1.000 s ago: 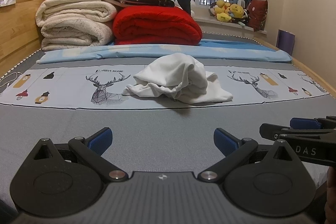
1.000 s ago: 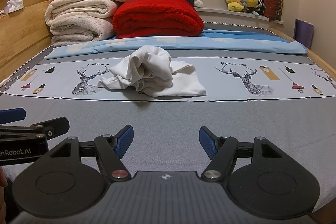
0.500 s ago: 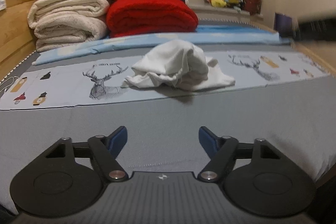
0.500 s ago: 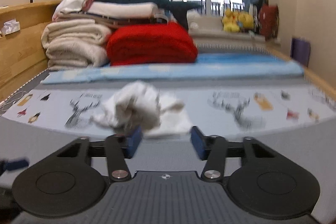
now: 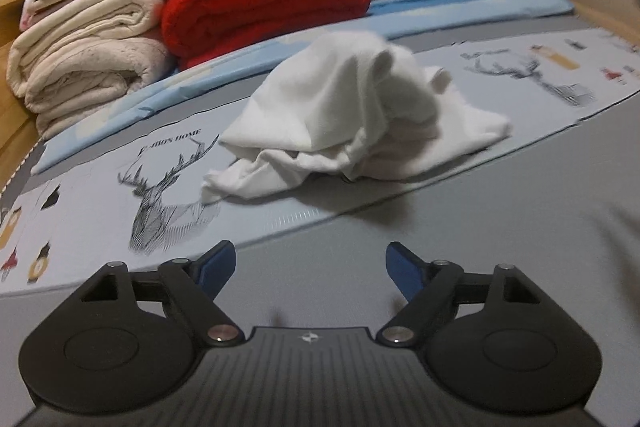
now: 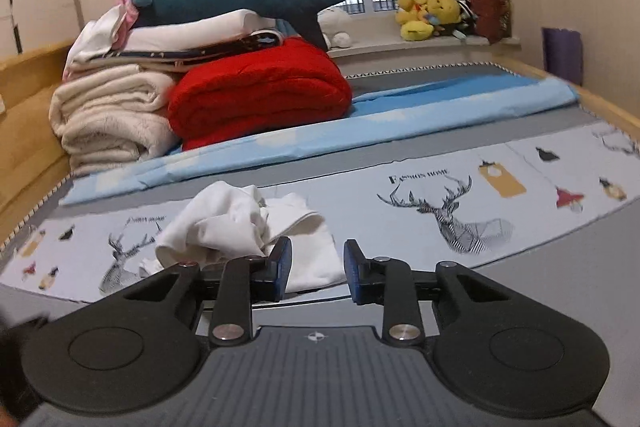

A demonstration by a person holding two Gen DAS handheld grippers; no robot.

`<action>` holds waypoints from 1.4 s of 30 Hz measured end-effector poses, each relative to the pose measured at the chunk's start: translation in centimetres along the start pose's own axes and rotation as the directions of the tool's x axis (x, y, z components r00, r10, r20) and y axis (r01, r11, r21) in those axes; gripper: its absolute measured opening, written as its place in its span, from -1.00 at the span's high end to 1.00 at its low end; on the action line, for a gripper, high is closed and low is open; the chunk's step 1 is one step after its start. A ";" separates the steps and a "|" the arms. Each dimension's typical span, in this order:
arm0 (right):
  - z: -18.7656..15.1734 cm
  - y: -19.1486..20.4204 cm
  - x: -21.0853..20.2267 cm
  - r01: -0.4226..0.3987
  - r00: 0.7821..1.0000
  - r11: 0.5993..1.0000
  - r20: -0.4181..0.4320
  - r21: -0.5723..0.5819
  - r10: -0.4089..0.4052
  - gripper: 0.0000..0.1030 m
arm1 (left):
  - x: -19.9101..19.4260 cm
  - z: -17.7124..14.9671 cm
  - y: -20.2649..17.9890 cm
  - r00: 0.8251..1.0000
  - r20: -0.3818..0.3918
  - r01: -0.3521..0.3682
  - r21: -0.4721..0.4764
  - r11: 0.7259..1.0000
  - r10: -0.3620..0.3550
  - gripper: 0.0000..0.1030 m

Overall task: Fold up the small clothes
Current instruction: 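Grasp the crumpled white shirt with the left gripper and lift it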

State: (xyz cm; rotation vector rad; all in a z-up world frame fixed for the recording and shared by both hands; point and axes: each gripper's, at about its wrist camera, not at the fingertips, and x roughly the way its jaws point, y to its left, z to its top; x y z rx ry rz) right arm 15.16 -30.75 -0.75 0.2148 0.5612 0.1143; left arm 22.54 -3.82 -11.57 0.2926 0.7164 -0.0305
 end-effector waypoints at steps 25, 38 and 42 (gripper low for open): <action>0.8 -2.8 1.7 0.043 0.996 0.998 -0.074 0.053 -0.039 0.40 | 8.8 15.4 13.8 0.872 0.185 0.458 -0.638 0.619 -0.454 0.80; -0.2 -1.2 2.0 0.062 0.994 0.998 -0.096 0.027 -0.059 0.40 | 7.1 2.5 29.5 0.945 -0.287 -0.158 -0.819 0.551 -0.157 0.30; -0.2 -1.0 2.3 0.066 0.993 0.997 -0.102 0.027 -0.063 0.40 | 8.1 4.8 22.8 0.954 -0.206 0.045 -0.617 0.786 -0.217 -0.16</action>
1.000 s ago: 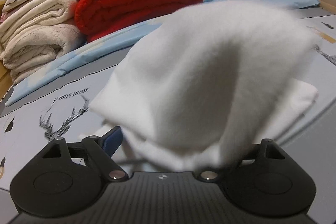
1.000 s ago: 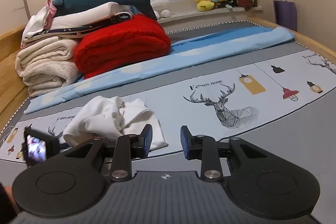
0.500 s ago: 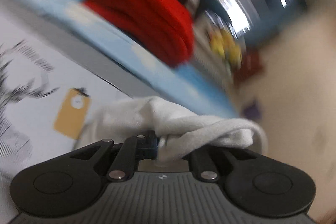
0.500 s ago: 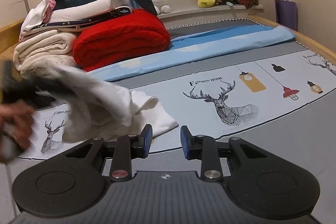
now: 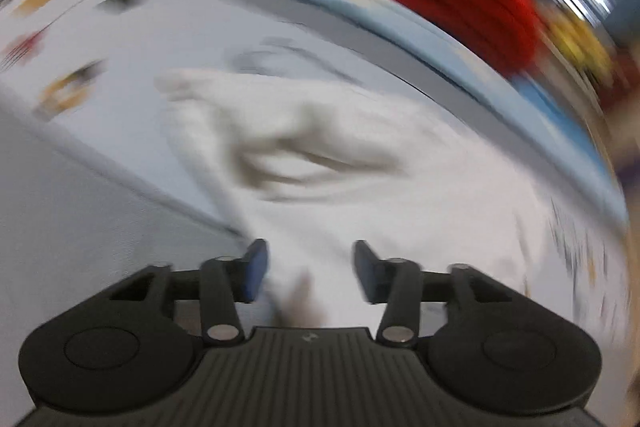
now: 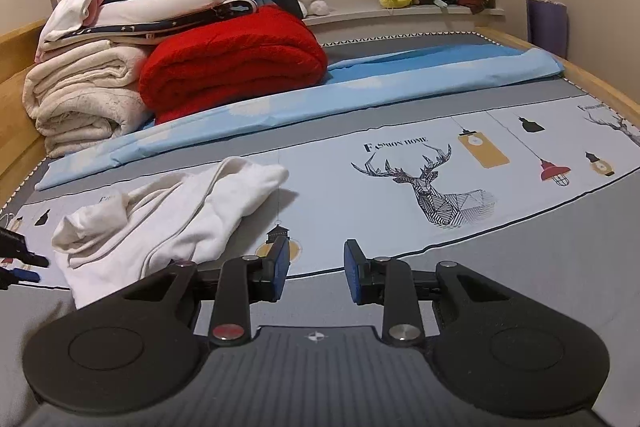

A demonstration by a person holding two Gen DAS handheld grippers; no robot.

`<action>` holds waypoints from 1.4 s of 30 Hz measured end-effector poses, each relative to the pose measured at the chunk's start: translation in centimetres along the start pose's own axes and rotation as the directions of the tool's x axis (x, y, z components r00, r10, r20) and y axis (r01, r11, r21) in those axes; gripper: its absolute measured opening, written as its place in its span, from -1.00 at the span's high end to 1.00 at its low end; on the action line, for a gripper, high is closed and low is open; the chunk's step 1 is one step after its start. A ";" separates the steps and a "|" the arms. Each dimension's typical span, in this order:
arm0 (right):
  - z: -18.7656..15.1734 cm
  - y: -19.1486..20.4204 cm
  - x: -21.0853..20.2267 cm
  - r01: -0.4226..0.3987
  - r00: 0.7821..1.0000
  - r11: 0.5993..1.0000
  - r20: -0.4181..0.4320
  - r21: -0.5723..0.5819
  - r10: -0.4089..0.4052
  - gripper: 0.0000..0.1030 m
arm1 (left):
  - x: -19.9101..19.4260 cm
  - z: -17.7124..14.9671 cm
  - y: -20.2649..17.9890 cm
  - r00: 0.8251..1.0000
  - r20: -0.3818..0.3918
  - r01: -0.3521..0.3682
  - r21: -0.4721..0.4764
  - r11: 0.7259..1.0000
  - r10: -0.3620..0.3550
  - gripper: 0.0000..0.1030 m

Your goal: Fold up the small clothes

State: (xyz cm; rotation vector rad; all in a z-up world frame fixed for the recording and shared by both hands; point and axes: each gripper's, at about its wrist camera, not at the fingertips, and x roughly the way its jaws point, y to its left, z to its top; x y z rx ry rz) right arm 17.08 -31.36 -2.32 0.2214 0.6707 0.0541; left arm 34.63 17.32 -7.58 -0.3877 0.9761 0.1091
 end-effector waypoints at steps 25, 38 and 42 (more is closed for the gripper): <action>0.7 0.5 1.0 -0.026 1.000 0.998 -0.016 0.060 0.027 0.40 | -4.0 -9.9 -4.9 0.983 -0.167 0.174 0.765 0.619 -0.071 0.85; -2.1 3.5 5.7 -0.150 0.951 0.975 -0.247 0.161 0.187 0.14 | -7.8 -7.8 11.3 0.975 -0.156 0.204 0.318 0.926 -0.161 0.20; -4.6 6.5 9.0 -0.115 0.911 0.987 -0.384 0.114 0.151 0.14 | -4.2 -6.4 13.5 0.979 -0.189 0.097 0.099 0.990 -0.077 0.19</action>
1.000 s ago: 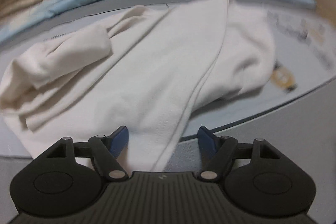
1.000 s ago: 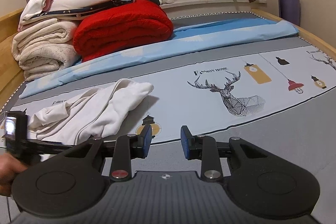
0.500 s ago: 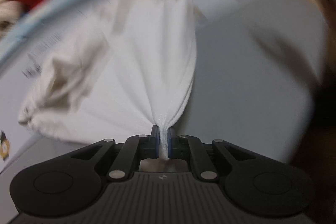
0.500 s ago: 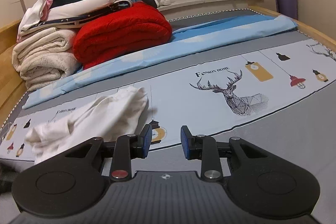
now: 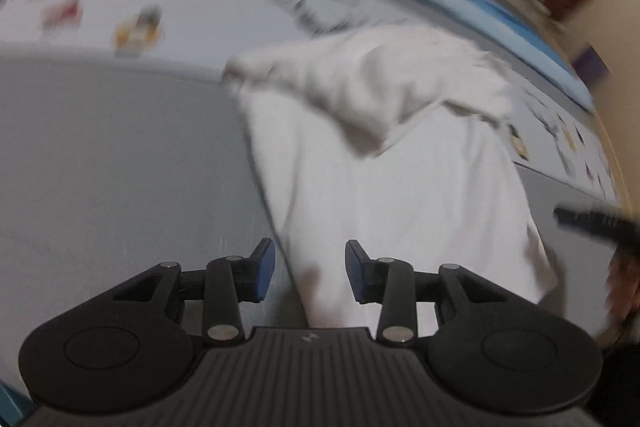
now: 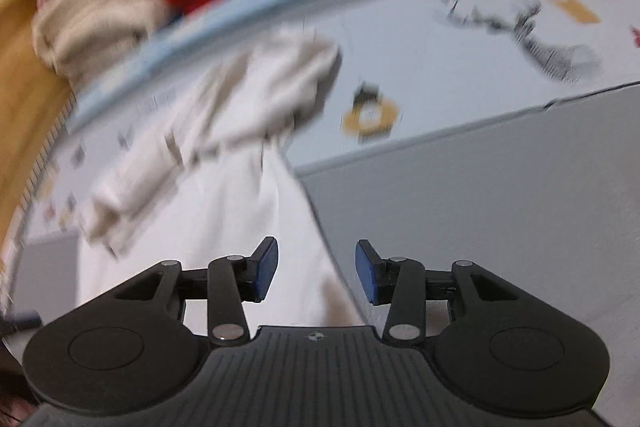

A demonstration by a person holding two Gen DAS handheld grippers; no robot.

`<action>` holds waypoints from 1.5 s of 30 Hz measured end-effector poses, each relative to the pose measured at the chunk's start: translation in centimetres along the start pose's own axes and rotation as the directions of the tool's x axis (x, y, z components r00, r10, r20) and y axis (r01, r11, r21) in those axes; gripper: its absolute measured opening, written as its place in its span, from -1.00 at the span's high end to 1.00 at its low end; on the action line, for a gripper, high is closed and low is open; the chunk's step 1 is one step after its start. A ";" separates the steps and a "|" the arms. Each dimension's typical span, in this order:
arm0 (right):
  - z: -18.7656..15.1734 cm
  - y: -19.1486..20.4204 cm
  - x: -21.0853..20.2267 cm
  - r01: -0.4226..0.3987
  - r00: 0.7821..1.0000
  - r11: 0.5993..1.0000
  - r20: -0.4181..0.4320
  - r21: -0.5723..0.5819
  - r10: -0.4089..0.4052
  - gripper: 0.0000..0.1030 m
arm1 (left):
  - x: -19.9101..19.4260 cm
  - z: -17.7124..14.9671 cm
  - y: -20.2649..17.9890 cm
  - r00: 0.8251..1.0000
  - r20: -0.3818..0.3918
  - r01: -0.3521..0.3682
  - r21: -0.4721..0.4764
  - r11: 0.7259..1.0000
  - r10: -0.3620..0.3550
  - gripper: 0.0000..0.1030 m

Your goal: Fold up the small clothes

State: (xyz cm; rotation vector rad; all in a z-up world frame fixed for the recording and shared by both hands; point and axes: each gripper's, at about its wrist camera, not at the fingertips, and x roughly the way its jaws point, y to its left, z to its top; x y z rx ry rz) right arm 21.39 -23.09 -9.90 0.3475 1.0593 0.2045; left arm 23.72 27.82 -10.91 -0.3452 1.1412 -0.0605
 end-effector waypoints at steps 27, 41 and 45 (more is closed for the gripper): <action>-4.5 -12.3 -9.3 0.318 0.944 0.946 0.074 0.068 -0.323 1.00 | 5.5 -1.9 -12.2 0.999 -0.022 0.031 0.234 0.972 -0.027 0.98; -5.2 -11.6 -7.5 0.095 0.995 0.992 -0.037 0.081 -0.093 1.00 | -3.0 -1.2 -8.6 0.992 0.056 0.103 0.134 0.986 -0.111 0.99; -3.9 -13.6 -12.5 -0.079 0.985 0.970 0.170 0.229 0.040 1.00 | -6.4 -1.7 -7.5 0.956 0.141 0.249 0.073 0.966 -0.258 0.99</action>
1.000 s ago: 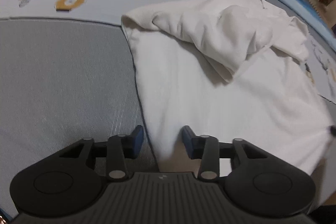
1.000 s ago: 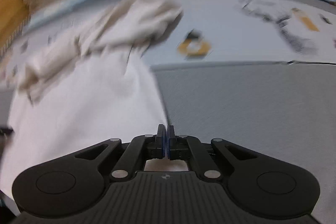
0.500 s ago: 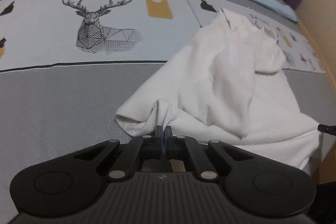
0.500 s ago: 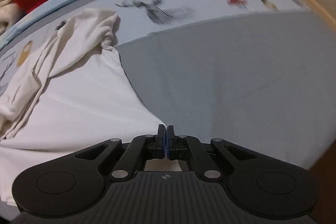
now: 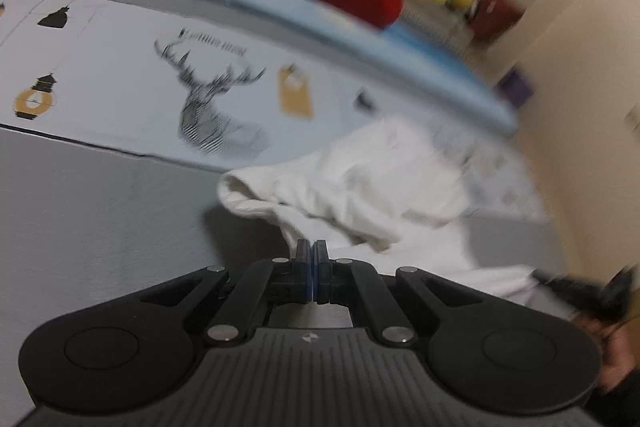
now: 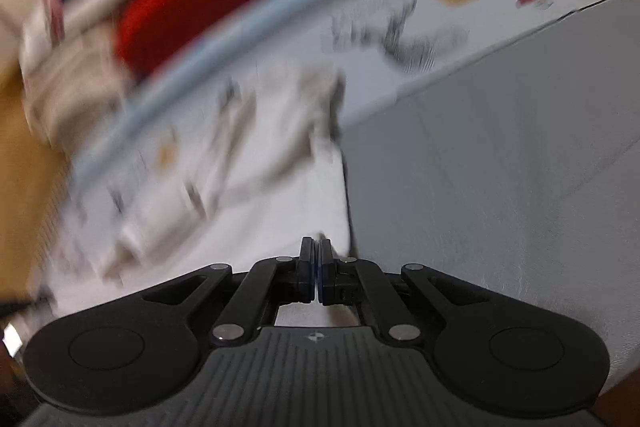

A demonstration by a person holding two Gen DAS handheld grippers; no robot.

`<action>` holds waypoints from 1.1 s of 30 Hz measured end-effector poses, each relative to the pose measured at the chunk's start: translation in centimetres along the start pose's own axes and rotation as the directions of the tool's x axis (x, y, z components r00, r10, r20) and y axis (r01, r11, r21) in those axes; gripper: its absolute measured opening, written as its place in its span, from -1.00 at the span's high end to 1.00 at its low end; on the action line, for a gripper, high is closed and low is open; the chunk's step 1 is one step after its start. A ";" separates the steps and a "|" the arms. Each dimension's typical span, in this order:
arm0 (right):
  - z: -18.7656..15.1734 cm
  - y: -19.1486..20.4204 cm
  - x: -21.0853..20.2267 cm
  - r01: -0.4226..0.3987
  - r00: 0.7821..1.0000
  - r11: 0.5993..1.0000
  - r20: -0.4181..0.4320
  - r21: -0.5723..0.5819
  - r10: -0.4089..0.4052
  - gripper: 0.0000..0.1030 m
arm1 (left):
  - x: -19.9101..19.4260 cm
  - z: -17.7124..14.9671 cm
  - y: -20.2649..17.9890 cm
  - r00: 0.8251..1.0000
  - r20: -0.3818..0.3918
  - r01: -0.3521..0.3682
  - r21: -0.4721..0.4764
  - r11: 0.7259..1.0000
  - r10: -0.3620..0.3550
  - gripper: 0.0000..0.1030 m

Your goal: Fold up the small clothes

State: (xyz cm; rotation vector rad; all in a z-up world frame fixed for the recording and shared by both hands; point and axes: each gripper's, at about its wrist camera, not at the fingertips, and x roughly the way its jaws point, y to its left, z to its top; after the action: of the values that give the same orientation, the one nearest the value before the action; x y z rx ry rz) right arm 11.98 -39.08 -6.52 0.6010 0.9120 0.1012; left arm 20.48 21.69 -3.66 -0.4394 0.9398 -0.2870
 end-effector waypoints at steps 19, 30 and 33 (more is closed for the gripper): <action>-2.9 0.4 5.6 0.306 0.918 0.915 -0.172 -0.264 -0.357 0.33 | 7.1 -4.5 -0.1 0.948 -0.308 -0.001 0.241 0.970 0.078 0.47; -2.9 0.4 6.4 0.314 0.908 0.902 -0.185 -0.297 -0.377 0.32 | 13.1 -4.7 -5.5 0.969 -0.215 -0.007 0.476 0.879 0.124 -0.36; -2.8 0.2 6.5 0.319 0.906 0.902 -0.186 -0.292 -0.380 0.31 | 13.9 -3.7 -5.9 0.979 -0.172 -0.022 0.449 0.893 0.111 -0.37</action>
State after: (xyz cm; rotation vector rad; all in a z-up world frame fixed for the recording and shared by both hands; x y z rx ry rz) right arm 13.93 -35.57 -12.35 0.1765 1.2087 -0.0375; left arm 24.94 9.80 -12.62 0.0473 1.0408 -0.4765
